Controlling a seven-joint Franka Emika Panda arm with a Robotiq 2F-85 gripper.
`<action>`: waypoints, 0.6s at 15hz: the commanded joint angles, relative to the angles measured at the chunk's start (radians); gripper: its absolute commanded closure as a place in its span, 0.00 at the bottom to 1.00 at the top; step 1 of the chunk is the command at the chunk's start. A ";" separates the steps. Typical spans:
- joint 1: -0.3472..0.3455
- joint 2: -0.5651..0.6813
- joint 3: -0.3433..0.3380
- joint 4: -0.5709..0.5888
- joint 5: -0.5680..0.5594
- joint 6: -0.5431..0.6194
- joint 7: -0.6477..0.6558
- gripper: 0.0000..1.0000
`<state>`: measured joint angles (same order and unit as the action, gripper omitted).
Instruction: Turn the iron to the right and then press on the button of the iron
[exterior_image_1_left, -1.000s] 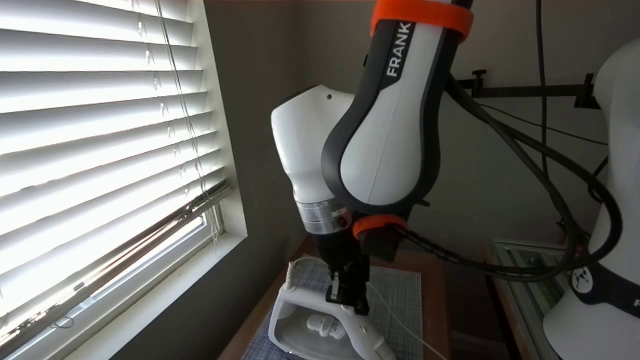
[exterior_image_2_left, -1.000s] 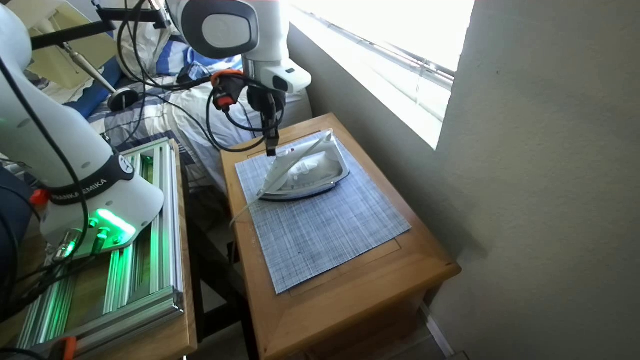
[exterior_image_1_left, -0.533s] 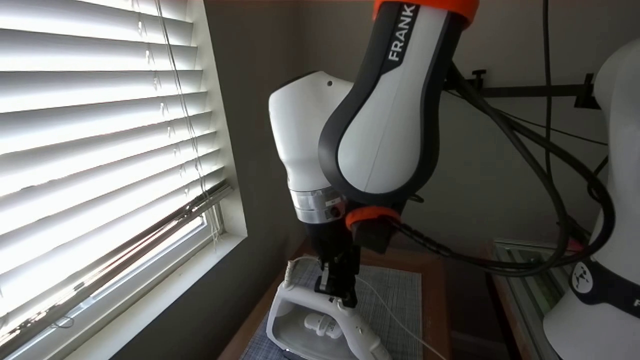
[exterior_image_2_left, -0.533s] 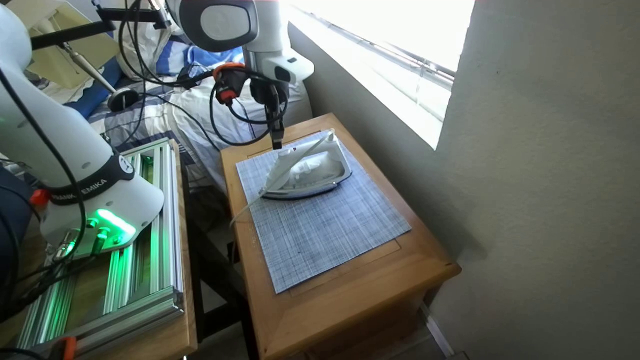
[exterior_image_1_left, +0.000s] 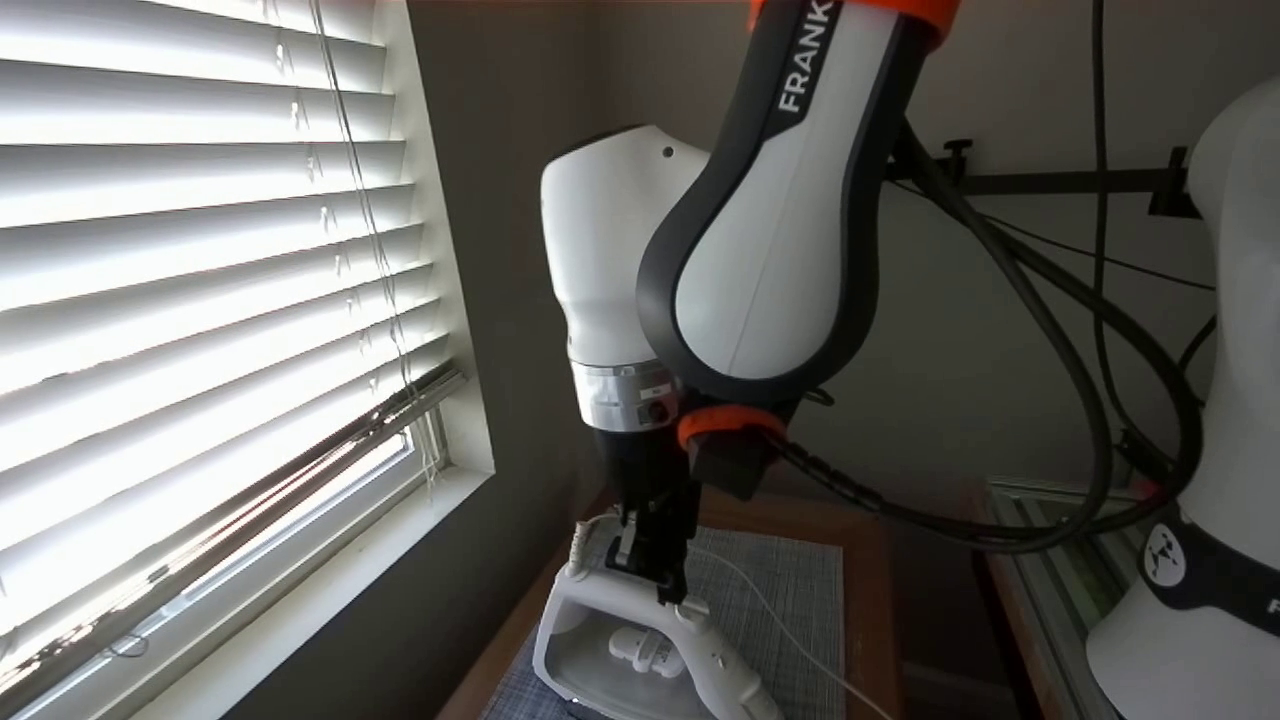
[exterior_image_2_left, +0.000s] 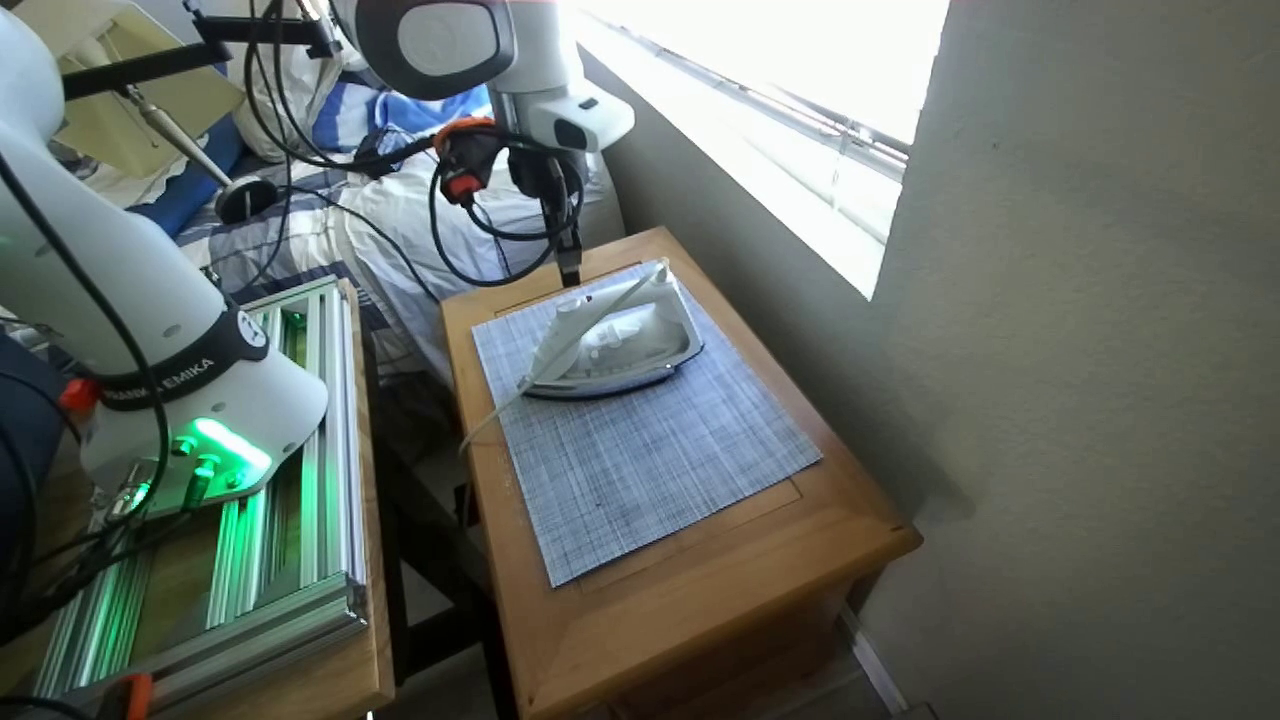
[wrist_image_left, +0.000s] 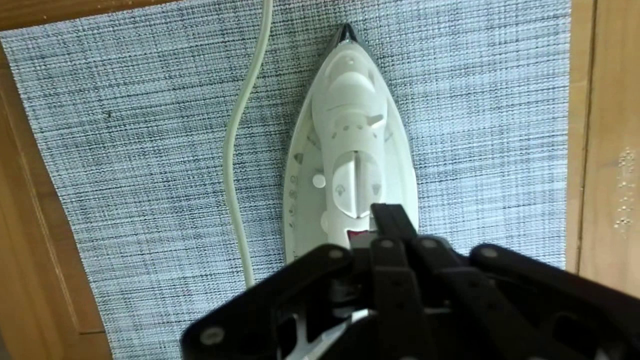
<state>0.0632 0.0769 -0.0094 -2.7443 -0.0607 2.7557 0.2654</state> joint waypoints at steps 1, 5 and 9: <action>-0.007 0.029 -0.005 0.001 -0.018 0.053 0.014 1.00; -0.006 0.049 -0.011 0.001 -0.009 0.045 0.011 1.00; -0.001 0.067 -0.011 0.000 0.000 0.051 0.006 1.00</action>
<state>0.0630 0.1236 -0.0175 -2.7446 -0.0608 2.7862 0.2665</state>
